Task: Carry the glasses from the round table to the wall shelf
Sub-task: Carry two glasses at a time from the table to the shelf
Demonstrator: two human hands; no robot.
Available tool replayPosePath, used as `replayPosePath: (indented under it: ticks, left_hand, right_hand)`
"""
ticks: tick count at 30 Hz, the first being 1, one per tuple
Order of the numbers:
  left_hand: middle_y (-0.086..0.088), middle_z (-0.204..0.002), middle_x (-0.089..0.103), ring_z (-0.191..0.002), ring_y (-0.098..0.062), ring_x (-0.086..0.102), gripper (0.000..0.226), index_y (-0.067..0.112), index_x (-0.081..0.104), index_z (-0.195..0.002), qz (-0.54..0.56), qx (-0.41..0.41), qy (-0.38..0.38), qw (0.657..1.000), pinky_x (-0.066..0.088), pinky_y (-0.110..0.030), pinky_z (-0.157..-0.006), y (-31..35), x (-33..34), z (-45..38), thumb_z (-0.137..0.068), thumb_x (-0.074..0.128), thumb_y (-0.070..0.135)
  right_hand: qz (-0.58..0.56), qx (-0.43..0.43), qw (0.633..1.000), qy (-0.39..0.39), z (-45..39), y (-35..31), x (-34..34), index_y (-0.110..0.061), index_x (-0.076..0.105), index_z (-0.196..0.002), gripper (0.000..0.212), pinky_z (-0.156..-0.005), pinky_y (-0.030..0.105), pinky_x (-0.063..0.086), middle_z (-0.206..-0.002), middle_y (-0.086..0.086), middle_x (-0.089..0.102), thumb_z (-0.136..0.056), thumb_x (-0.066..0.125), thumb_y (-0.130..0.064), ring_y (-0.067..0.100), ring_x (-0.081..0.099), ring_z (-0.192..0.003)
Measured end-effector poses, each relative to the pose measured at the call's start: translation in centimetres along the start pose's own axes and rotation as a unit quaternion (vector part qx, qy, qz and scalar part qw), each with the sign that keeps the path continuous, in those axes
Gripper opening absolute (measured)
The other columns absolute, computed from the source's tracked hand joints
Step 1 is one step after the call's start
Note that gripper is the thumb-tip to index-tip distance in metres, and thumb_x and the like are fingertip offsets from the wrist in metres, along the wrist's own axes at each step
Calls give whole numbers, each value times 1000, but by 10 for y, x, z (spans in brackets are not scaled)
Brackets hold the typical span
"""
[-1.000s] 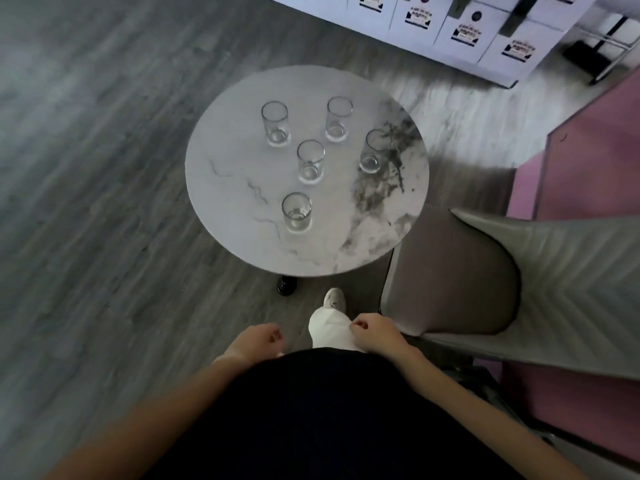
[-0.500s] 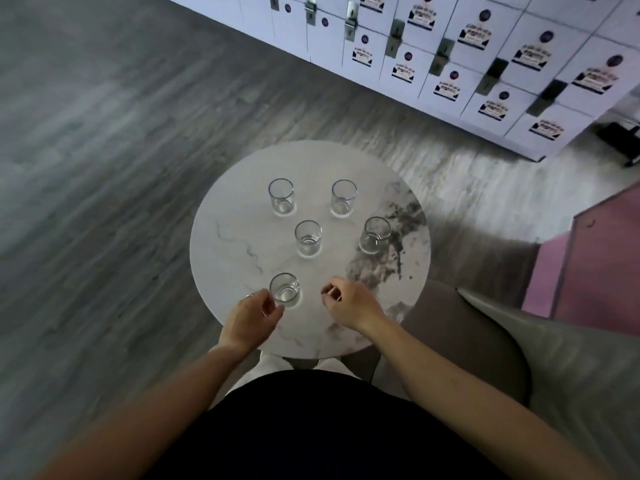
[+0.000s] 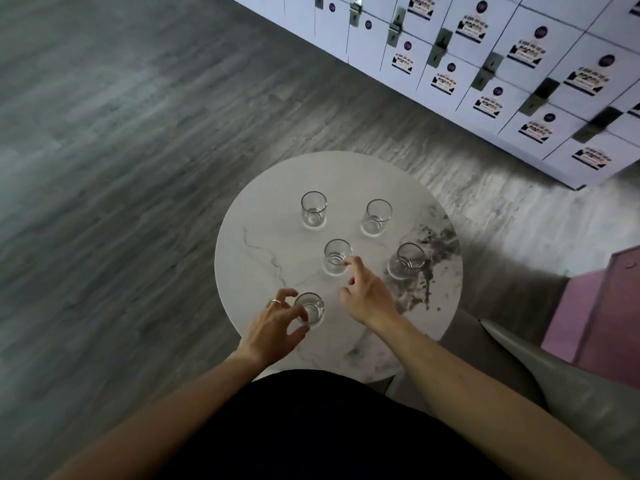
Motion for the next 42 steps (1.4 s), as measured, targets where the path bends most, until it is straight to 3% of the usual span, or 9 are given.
replayPosePath:
  ticks: [4,9,14,18,24,28,34,38,42]
  left_hand:
    - [-4,-126,57,-91,-20,68,18,23,67,-87,-5,21,-10,1000,47,-26,-71,-2,-1,-4,-76,77,33]
    - [2,-128,59,-90,-21,67,23,23,68,-89,-21,32,-28,999,41,-24,-69,-7,-2,-12,-78,74,42]
    - [5,-129,59,-92,-20,66,30,26,64,-89,-13,36,-27,999,48,-27,-70,-11,-1,-20,-77,61,53]
    - [7,-132,59,-101,-18,64,26,27,65,-89,-3,35,-15,999,52,-29,-77,-12,2,-22,-78,67,50]
    - [-3,-127,64,-102,-25,67,19,27,62,-89,49,10,32,998,53,-32,-83,-3,6,-14,-77,74,36]
    - [-15,-125,64,-115,-28,64,15,23,62,-89,72,-37,72,994,51,-31,-91,-1,-2,-11,-82,70,33]
    - [-15,-127,64,-113,-31,65,17,12,67,-90,2,-93,166,982,53,-36,-90,-23,-68,-4,-83,75,26]
    - [-17,-113,68,-100,-34,68,21,8,68,-86,-39,-115,225,967,56,-40,-83,-42,-144,-2,-80,77,25]
    - [-11,-96,69,-86,-32,67,21,7,67,-87,-65,-105,266,956,48,-32,-73,-59,-230,7,-80,74,26]
  right_hand:
    - [39,10,999,-20,-16,-2,-1,-27,41,-139,49,-83,39,50,-119,12,55,-91,50,-23,31,60,-103]
    - [63,13,998,-15,-31,-2,0,-21,54,-134,40,-82,32,45,-124,12,52,-95,51,-28,31,62,-103]
    - [54,11,998,-5,-42,-2,1,-20,63,-127,34,-89,32,47,-125,11,53,-98,52,-35,30,63,-103]
    - [39,-8,999,6,-43,0,1,-20,68,-122,30,-89,30,46,-122,10,55,-97,58,-32,29,63,-103]
    - [30,-48,998,2,-50,7,1,-14,71,-114,24,-84,27,44,-118,11,57,-95,64,-27,29,63,-100]
    - [44,-79,996,-1,-55,6,5,-9,70,-111,25,-79,31,49,-113,14,58,-95,65,-27,32,64,-94]
    - [53,-160,985,-18,-71,-45,-1,-9,67,-107,26,-79,32,45,-113,14,57,-95,63,-32,33,62,-98]
    - [52,-232,971,-21,-89,-117,-16,-7,68,-102,29,-88,34,45,-113,16,58,-94,65,-34,33,59,-105]
    - [69,-301,951,-14,-95,-207,-35,-8,67,-104,30,-88,34,45,-113,16,60,-94,63,-36,32,60,-103]
Point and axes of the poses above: each hand's wrist, its own z-axis away from the middle knuckle, its own x-axis out of the palm, y = z × x, the point moved 1 cm from there along -z, towards the middle knuckle
